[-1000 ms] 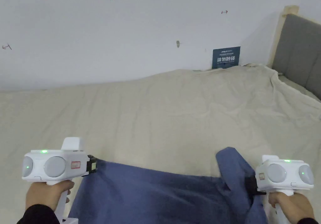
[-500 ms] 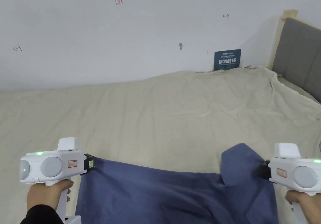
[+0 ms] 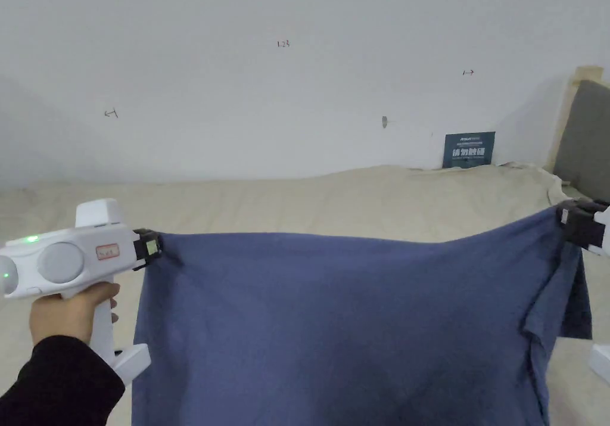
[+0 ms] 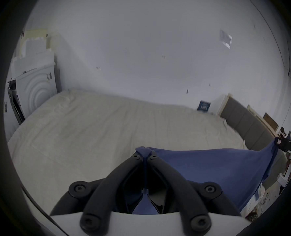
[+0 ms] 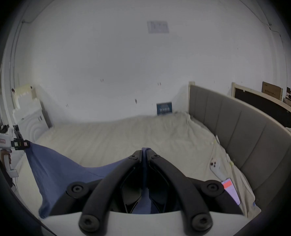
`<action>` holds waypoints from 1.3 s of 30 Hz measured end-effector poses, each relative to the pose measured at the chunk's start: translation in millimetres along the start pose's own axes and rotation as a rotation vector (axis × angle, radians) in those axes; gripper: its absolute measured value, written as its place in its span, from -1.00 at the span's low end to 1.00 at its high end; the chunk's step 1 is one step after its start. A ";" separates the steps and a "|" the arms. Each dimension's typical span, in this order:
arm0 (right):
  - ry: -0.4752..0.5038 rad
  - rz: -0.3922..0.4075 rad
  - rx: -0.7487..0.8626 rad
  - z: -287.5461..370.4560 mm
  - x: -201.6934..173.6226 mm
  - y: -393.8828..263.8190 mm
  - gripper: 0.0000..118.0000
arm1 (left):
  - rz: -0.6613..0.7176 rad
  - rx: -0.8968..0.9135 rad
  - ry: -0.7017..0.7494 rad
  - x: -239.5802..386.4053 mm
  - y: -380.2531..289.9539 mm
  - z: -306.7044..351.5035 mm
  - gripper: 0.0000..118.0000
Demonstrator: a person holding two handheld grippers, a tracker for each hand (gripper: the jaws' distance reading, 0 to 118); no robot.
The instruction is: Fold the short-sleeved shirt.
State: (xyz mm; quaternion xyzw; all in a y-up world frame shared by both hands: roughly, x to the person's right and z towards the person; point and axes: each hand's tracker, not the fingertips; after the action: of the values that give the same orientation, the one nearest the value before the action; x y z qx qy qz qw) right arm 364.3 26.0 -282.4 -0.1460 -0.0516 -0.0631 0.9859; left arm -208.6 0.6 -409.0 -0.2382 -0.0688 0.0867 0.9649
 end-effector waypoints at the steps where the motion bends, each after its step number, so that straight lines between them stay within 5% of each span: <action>1: 0.004 0.004 0.019 1.4 -1.8 10.6 -0.96 | 0.002 0.016 0.001 -0.6 11.5 7.1 -1.00; 24: -0.018 0.084 0.287 -51.2 -24.9 190.7 -0.96 | -0.108 0.262 0.036 44.2 180.4 31.1 -1.00; 39: -0.016 0.068 0.093 -142.7 -3.3 68.0 -0.96 | -0.090 0.041 0.084 26.8 81.7 -96.2 -1.00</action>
State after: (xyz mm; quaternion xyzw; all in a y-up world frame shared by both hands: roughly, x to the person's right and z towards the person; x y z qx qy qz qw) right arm 382.3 48.9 -437.8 -0.1024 -0.0575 -0.0262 0.9927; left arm -176.6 34.1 -529.5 -0.2185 -0.0370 0.0343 0.9745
